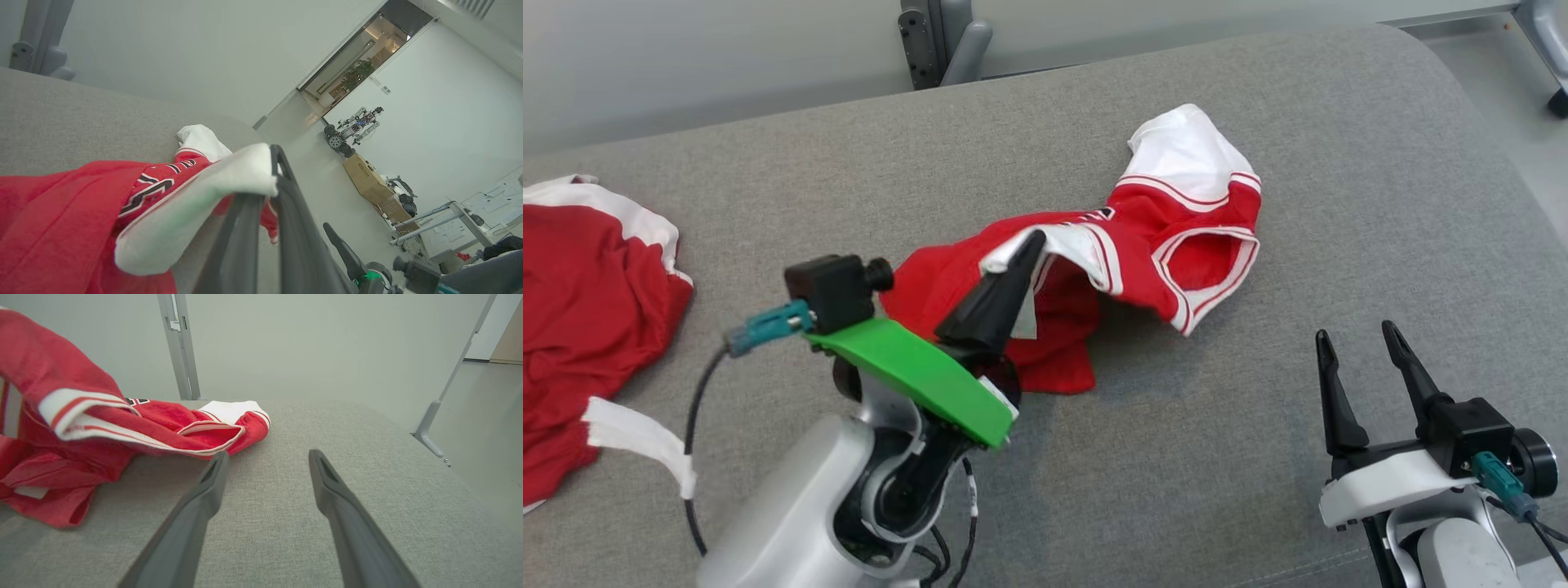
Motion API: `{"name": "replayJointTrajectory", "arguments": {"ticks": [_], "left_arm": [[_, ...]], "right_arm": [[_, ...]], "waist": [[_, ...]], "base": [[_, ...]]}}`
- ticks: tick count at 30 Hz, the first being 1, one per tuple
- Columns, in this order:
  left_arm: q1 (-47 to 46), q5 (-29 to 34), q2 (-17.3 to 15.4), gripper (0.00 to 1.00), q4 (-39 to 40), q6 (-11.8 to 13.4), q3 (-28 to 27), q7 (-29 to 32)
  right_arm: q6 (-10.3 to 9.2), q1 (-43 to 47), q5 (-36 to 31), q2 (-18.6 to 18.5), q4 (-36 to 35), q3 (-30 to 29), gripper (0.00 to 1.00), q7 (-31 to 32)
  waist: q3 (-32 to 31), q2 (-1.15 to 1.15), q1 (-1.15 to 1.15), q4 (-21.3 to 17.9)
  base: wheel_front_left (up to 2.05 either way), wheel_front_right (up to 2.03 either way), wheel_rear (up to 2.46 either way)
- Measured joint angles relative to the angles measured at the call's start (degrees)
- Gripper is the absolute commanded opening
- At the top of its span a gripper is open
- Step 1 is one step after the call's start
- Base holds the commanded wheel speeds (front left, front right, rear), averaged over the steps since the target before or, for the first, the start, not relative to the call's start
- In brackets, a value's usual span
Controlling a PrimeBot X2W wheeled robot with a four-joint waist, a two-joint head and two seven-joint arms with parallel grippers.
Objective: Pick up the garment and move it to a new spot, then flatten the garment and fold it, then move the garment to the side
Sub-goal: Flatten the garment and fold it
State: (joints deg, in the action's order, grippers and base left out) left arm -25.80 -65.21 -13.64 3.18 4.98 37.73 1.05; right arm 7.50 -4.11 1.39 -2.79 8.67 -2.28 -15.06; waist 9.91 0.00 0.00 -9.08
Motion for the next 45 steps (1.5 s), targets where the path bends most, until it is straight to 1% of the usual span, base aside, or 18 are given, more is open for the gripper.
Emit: {"name": "replayJointTrajectory", "arguments": {"ticks": [5,8,12,16,19,22,23,25,27,30,34,38,40,42,45], "left_arm": [[-2.3,-2.9,-1.5,0.00,6.3,3.4,-6.5,-0.1],[-4.5,-3.8,-2.1,0.00,8.3,5.2,-10.0,-0.1],[-7.7,-4.7,-4.2,0.00,10.0,7.0,-13.7,0.9],[-10.6,-4.8,-6.1,0.00,11.4,8.8,-16.2,1.9],[-13.1,-4.8,-6.5,0.00,11.7,10.0,-17.0,2.5],[-16.3,-3.3,-6.5,0.00,11.5,11.1,-16.3,3.4],[-16.3,-3.3,-6.5,0.00,11.5,11.1,-16.3,3.4],[-18.7,-2.2,-5.8,0.00,11.1,11.8,-15.2,3.8],[-21.2,-1.5,-4.5,0.00,10.5,12.5,-13.8,4.0],[-24.3,0.8,-1.4,0.00,8.2,13.6,-10.7,4.2],[-25.4,3.4,4.1,0.00,1.2,14.7,-5.2,2.4],[-25.1,5.6,9.1,0.00,-8.3,14.8,1.0,-0.3],[-24.5,5.4,10.2,0.00,-12.9,14.8,3.7,-1.8],[-24.4,5.4,10.5,0.00,-16.6,14.7,6.8,-2.9],[-24.6,2.9,10.6,0.00,-18.6,14.4,12.0,-4.6]], "right_arm": [[0.00,0.4,0.0,0.0,0.2,-0.3,1.00,0.0],[0.00,0.4,0.0,0.0,0.2,-0.2,1.00,0.0],[0.00,0.4,0.0,0.0,0.3,-0.3,1.00,0.0],[0.00,0.5,0.0,0.0,0.4,-0.5,1.00,0.0],[0.00,0.8,0.3,0.0,0.6,-0.6,1.00,0.0],[0.00,1.0,0.4,0.0,0.9,-0.5,1.00,0.0],[0.00,1.0,0.4,0.0,0.9,-0.5,1.00,0.0],[0.00,1.0,0.5,0.0,1.0,-0.5,1.00,0.0],[0.00,1.0,0.5,0.0,1.0,-0.3,1.00,0.0],[0.00,0.6,0.6,0.0,1.0,-0.1,1.00,0.0],[0.00,-0.2,1.0,0.0,0.9,0.7,1.00,0.0],[0.00,-1.3,1.5,0.0,0.9,1.4,1.00,0.0],[0.00,-2.2,1.8,0.0,0.9,2.0,1.00,0.0],[0.00,-3.2,2.4,0.0,0.9,2.9,1.00,0.0],[0.00,-4.5,3.5,0.0,1.0,3.7,1.00,0.0]], "waist": [[-0.9,0.00,0.00,0.4],[-1.1,0.00,0.00,1.1],[-1.4,0.00,0.00,1.8],[-1.5,0.00,0.00,2.6],[-1.6,0.00,0.00,3.4],[-1.6,0.00,0.00,4.1],[-1.6,0.00,0.00,4.1],[-1.6,0.00,0.00,4.5],[-1.5,0.00,0.00,4.6],[-1.1,0.00,0.00,4.6],[-0.1,0.00,0.00,4.3],[1.2,0.00,0.00,3.6],[1.8,0.00,0.00,2.9],[2.6,0.00,0.00,2.0],[3.8,0.00,0.00,0.3]], "base": [[0.00,0.00,0.00],[0.00,0.00,0.00],[0.00,0.00,0.00],[0.00,0.00,0.00],[0.00,0.00,0.00],[0.00,0.00,0.00],[0.00,0.00,0.00],[0.00,0.00,0.00],[0.00,0.00,0.00],[0.00,0.00,0.00],[0.00,0.00,0.00],[0.00,0.00,0.00],[0.00,0.00,0.00],[0.00,0.00,0.00],[0.00,0.00,0.00]]}}
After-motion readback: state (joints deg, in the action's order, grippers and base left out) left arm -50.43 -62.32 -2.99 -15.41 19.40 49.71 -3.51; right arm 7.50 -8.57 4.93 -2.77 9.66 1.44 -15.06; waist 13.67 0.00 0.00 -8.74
